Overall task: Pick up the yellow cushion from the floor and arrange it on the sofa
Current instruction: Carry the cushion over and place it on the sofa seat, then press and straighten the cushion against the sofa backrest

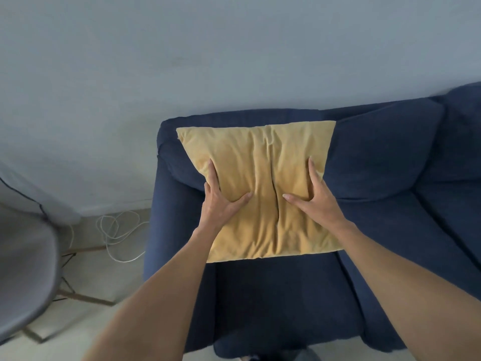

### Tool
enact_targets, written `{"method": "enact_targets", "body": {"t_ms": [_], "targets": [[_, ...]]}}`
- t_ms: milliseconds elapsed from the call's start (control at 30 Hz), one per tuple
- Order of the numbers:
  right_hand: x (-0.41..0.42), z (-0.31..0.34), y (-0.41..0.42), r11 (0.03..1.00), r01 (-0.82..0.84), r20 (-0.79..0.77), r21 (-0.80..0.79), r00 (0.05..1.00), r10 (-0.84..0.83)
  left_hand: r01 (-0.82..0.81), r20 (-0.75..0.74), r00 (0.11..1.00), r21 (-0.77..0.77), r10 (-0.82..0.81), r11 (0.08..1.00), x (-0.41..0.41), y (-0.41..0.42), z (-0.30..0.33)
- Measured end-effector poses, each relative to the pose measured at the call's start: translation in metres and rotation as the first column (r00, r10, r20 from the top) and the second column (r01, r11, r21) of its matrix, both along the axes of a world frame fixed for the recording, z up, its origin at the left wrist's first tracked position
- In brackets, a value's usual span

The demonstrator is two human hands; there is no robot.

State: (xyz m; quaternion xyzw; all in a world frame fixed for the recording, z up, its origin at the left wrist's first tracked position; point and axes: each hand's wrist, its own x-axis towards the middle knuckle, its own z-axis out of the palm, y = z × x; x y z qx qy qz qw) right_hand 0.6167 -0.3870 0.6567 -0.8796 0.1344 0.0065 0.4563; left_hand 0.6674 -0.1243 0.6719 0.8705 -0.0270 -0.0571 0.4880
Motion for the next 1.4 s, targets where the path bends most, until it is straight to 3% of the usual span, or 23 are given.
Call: {"method": "enact_targets", "body": {"t_ms": [200,467,700,1100,1233,1400], "targets": [[0.044,-0.067,-0.017,1.0,-0.016,0.011,0.025,1.0,0.015,-0.019,-0.058,0.998,0.009,0.019,1.0,0.042,-0.017,-0.063],[0.076,-0.165,-0.044,0.994,0.0,0.064,-0.107,0.998,0.007,-0.053,-0.098,0.994,-0.052,0.048,0.997,0.079,-0.039,-0.163],[0.08,-0.224,-0.057,0.999,0.039,-0.006,0.014,0.999,-0.039,-0.134,-0.103,0.987,-0.061,0.127,0.989,0.095,-0.046,-0.232],[0.051,-0.237,-0.048,0.98,0.187,0.052,-0.071,0.982,-0.184,-0.191,-0.057,0.981,-0.092,0.187,0.977,0.075,-0.055,-0.231],[0.042,-0.247,-0.058,0.986,0.127,-0.028,-0.112,0.991,-0.131,-0.143,-0.158,0.979,-0.085,0.128,0.986,0.066,-0.057,-0.247],[0.039,-0.251,-0.065,0.994,0.113,-0.08,0.008,0.99,-0.112,-0.145,-0.224,0.967,-0.086,0.123,0.986,0.061,-0.052,-0.266]]}}
